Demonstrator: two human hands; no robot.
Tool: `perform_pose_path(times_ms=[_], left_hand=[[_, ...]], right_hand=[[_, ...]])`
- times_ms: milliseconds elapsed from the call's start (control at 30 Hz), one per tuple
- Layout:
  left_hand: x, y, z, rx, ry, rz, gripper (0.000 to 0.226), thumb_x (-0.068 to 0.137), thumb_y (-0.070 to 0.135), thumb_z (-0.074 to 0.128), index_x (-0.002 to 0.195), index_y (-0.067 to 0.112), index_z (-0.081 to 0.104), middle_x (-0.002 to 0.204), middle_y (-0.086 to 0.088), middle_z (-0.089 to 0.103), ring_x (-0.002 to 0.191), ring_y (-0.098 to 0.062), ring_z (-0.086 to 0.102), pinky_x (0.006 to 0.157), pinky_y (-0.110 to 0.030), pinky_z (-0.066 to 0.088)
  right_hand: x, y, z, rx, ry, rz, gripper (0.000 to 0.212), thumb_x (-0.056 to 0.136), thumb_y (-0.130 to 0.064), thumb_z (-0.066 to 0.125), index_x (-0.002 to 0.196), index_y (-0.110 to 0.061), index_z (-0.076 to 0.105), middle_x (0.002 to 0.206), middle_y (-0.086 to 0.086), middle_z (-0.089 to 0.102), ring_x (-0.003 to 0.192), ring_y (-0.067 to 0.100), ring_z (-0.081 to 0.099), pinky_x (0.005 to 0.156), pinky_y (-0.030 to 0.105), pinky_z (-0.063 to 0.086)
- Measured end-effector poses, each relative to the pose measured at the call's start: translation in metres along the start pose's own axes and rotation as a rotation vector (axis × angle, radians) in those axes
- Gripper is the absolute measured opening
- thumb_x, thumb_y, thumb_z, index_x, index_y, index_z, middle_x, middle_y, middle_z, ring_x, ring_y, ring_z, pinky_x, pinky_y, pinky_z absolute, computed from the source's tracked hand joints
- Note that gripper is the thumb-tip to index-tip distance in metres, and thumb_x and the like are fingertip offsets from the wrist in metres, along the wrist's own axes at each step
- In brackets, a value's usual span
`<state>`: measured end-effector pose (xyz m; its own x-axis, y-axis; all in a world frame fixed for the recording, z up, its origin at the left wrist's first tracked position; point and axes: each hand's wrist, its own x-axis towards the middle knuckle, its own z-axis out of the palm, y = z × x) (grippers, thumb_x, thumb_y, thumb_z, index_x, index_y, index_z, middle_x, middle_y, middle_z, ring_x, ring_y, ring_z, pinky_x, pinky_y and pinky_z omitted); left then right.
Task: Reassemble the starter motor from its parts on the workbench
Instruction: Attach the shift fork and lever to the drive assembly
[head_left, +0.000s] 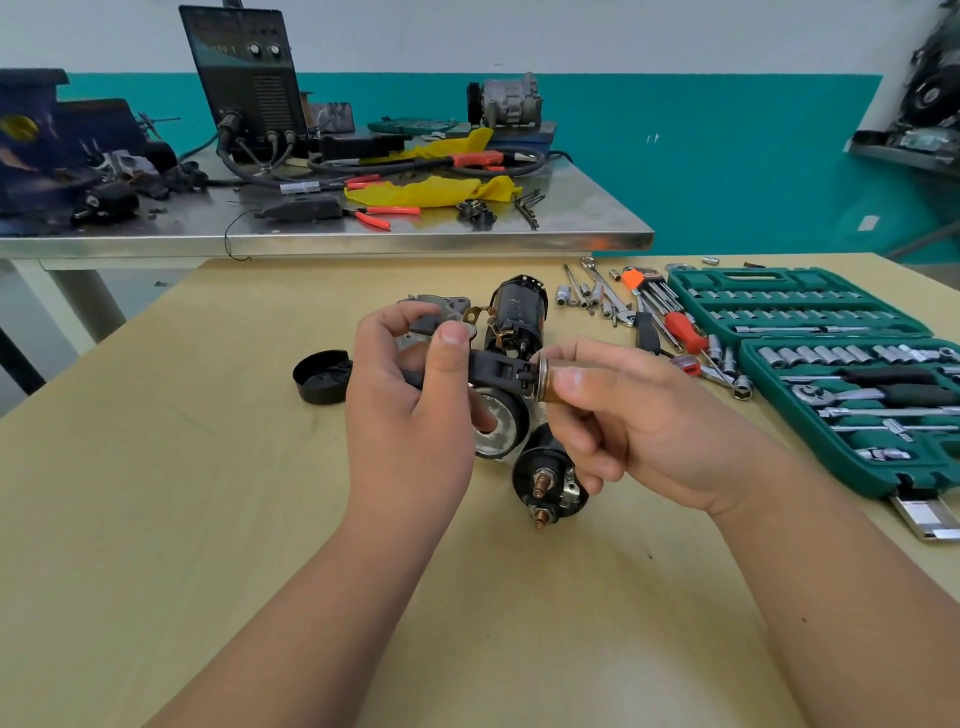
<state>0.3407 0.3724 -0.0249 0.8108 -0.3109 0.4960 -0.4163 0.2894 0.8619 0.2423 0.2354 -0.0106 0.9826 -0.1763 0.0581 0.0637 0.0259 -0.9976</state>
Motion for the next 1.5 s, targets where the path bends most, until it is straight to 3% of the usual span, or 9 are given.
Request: perform_pose_path(times_ms=[233,367,467,600,833,1033,1200,1300,1500], left_hand=[[-0.002,0.001,0.001,0.041,0.003,0.061,0.009,0.095,0.031,0.054,0.099,0.035,0.048,0.077,-0.001,0.069,0.049,-0.013,0.064,0.048,-0.017,0.048],[-0.001,0.000,0.001,0.009,0.005,0.000,0.007,0.093,0.032,0.053,0.099,0.034,0.050,0.076,0.003,0.071,0.052,-0.016,0.066,0.050,-0.019,0.049],[0.002,-0.001,0.001,-0.092,0.003,-0.122,0.004,0.095,0.027,0.050,0.098,0.028,0.053,0.068,0.004,0.070,0.049,-0.017,0.066,0.049,-0.020,0.051],[0.004,-0.004,0.003,-0.194,-0.014,-0.239,0.006,0.100,0.024,0.048,0.100,0.022,0.054,0.058,-0.001,0.065,0.048,-0.018,0.064,0.057,-0.031,0.055],[0.009,-0.005,0.005,-0.371,-0.046,-0.380,0.013,0.104,0.019,0.043,0.103,0.015,0.055,0.044,0.001,0.050,0.044,-0.016,0.058,0.054,-0.028,0.054],[0.010,-0.005,0.007,-0.434,-0.072,-0.465,0.020,0.104,0.022,0.042,0.094,0.017,0.059,0.043,0.002,0.044,0.043,-0.015,0.056,0.052,-0.026,0.053],[0.007,-0.004,0.007,-0.278,-0.025,-0.356,0.016,0.103,0.022,0.046,0.095,0.019,0.060,0.048,0.000,0.050,0.043,-0.017,0.056,0.051,-0.027,0.052],[0.005,-0.003,0.006,-0.124,0.014,-0.222,0.014,0.101,0.022,0.048,0.093,0.023,0.059,0.049,0.005,0.052,0.044,-0.015,0.058,0.051,-0.028,0.052],[0.001,0.001,0.004,0.027,0.029,-0.040,0.009,0.101,0.019,0.049,0.097,0.025,0.055,0.057,0.012,0.061,0.044,-0.010,0.058,0.045,-0.016,0.044]], right_hand=[[0.002,0.001,0.006,-0.233,0.165,-0.047,0.028,0.079,-0.034,0.055,0.104,-0.022,0.060,0.052,0.002,0.047,0.043,0.017,0.036,0.047,0.030,0.045],[0.003,0.000,0.007,-0.291,0.203,-0.064,0.018,0.079,-0.036,0.056,0.093,-0.027,0.063,0.050,0.001,0.048,0.042,0.015,0.039,0.048,0.028,0.046],[0.002,-0.001,0.005,-0.204,0.177,-0.074,0.012,0.080,-0.033,0.057,0.082,-0.027,0.066,0.050,0.000,0.049,0.041,0.014,0.038,0.046,0.028,0.045],[0.003,0.001,0.003,-0.071,0.131,-0.059,0.017,0.081,-0.030,0.057,0.088,-0.016,0.064,0.052,0.001,0.050,0.039,0.014,0.036,0.045,0.028,0.043],[0.004,0.002,0.004,0.101,0.023,-0.011,0.025,0.084,-0.030,0.054,0.096,-0.010,0.062,0.056,0.001,0.053,0.038,0.013,0.037,0.044,0.027,0.044],[0.003,0.002,0.002,0.187,-0.024,-0.006,0.018,0.086,-0.029,0.053,0.078,-0.018,0.066,0.059,0.003,0.054,0.038,0.012,0.039,0.045,0.027,0.045],[0.003,0.003,0.002,0.034,0.093,-0.075,0.022,0.083,-0.026,0.056,0.099,-0.012,0.061,0.058,0.004,0.056,0.039,0.015,0.041,0.045,0.029,0.045],[0.002,0.002,0.005,-0.112,0.162,-0.164,0.020,0.083,-0.024,0.056,0.100,-0.015,0.061,0.058,0.002,0.058,0.041,0.015,0.043,0.047,0.030,0.047],[0.000,0.001,0.007,-0.263,0.237,-0.225,0.016,0.083,-0.026,0.056,0.097,-0.020,0.062,0.056,0.000,0.057,0.043,0.014,0.045,0.050,0.033,0.048]])
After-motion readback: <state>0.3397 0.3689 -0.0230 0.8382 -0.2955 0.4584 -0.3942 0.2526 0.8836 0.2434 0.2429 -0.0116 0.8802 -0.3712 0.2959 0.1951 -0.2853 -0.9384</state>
